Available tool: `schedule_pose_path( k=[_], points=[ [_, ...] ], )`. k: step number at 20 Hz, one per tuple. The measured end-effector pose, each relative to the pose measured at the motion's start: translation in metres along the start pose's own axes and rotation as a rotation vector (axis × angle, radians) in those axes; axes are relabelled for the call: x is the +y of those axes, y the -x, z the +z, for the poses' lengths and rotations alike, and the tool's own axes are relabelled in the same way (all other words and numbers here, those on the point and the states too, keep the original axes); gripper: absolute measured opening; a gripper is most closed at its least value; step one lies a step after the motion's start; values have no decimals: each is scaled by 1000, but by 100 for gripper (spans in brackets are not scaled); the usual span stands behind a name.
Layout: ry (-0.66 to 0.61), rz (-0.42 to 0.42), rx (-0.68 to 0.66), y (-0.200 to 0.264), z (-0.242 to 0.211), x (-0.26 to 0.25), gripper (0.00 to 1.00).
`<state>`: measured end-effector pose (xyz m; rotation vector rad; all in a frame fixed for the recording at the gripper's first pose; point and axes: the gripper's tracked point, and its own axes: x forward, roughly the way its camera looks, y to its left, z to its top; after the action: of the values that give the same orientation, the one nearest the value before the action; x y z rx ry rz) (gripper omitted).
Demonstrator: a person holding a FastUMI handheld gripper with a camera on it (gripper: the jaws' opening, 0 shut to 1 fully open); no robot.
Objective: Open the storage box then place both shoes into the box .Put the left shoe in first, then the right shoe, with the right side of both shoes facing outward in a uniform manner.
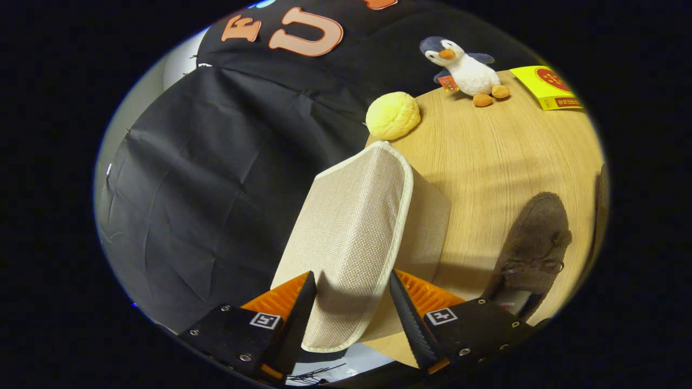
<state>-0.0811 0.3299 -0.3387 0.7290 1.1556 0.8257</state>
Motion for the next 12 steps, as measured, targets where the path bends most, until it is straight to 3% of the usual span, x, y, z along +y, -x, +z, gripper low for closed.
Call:
schedule_pose_path(
  k=[3, 12],
  points=[
    [-19, 84, -43, 21, 19, 27, 70],
    [144, 240, -84, 38, 40, 134, 39]
  ],
)
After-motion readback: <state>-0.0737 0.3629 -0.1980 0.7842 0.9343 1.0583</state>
